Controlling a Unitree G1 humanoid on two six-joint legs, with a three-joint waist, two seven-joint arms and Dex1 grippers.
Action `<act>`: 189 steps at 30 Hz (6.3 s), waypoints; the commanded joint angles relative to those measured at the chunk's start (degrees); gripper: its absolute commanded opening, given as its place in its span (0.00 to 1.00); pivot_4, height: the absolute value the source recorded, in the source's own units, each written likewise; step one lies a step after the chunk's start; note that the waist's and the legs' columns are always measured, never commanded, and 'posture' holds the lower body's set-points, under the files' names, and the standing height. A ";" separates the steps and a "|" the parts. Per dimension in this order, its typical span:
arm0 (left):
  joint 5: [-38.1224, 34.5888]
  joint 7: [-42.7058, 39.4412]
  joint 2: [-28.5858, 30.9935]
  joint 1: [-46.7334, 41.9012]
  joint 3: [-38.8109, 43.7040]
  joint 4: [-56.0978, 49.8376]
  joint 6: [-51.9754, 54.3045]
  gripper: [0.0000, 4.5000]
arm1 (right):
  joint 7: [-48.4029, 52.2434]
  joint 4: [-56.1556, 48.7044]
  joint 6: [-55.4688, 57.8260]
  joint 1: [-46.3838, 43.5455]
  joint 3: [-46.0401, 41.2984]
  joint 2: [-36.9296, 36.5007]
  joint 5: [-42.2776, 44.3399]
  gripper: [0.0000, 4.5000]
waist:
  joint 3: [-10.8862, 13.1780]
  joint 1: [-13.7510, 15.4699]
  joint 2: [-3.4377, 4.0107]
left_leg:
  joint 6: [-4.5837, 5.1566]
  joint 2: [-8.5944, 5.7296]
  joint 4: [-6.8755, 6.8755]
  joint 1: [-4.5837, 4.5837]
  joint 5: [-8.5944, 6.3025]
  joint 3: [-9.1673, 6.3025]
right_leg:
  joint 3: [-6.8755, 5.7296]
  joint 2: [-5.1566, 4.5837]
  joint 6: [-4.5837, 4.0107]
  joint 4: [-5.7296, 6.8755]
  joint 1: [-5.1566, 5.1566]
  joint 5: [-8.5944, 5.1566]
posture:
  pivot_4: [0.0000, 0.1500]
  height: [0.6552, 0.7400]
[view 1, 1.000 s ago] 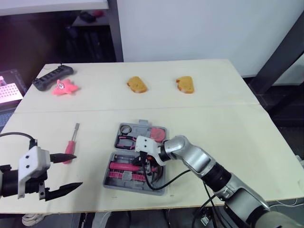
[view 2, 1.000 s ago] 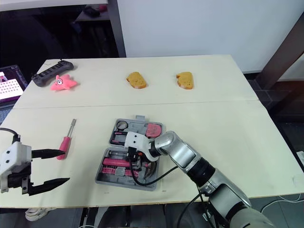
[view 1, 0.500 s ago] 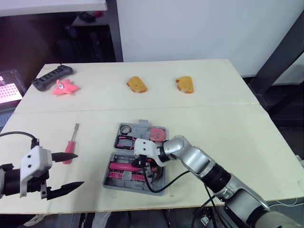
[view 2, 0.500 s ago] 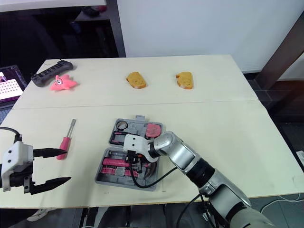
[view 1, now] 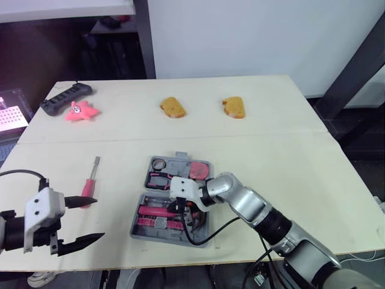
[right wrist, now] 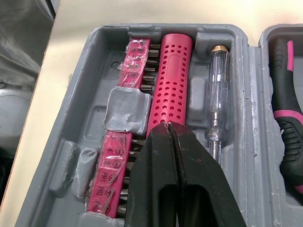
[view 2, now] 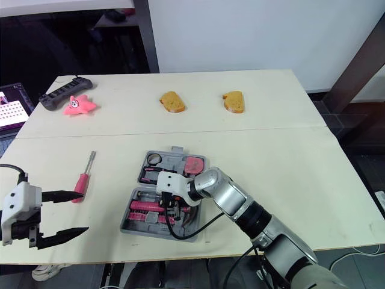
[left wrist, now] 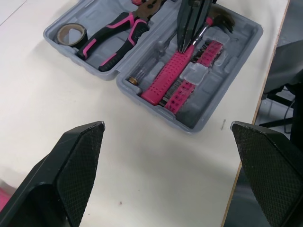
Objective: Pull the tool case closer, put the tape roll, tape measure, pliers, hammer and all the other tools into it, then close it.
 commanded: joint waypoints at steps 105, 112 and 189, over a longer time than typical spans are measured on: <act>-1.09 70.84 -17.48 -45.29 -16.11 23.82 44.73 1.00 | 3.92 -22.71 24.20 -12.54 -33.99 -31.87 37.23 1.00 | -0.38 3.05 -0.50 | -0.05 -0.07 0.00 -0.09 0.02 -0.09 | -0.09 -0.07 0.00 -0.03 0.01 -0.02 | 1.00 1.00; 3.14 69.47 -20.06 -47.44 -19.41 28.22 43.06 1.00 | 1.89 -23.63 26.02 -12.65 -34.19 -31.65 38.36 1.00 | -0.38 2.96 -0.50 | -0.06 -0.07 0.03 -0.09 0.02 -0.10 | -0.11 -0.06 0.02 -0.02 0.01 -0.01 | 1.00 1.00; 9.35 9.97 -7.44 -78.80 -87.63 -9.00 64.59 0.09 | -7.54 -51.56 29.85 19.18 -39.79 -44.56 45.64 1.00 | 0.00 3.13 -0.12 | -0.04 -0.07 0.46 -0.25 0.05 -0.17 | -0.07 0.05 0.08 0.11 0.10 -0.04 | 1.00 1.00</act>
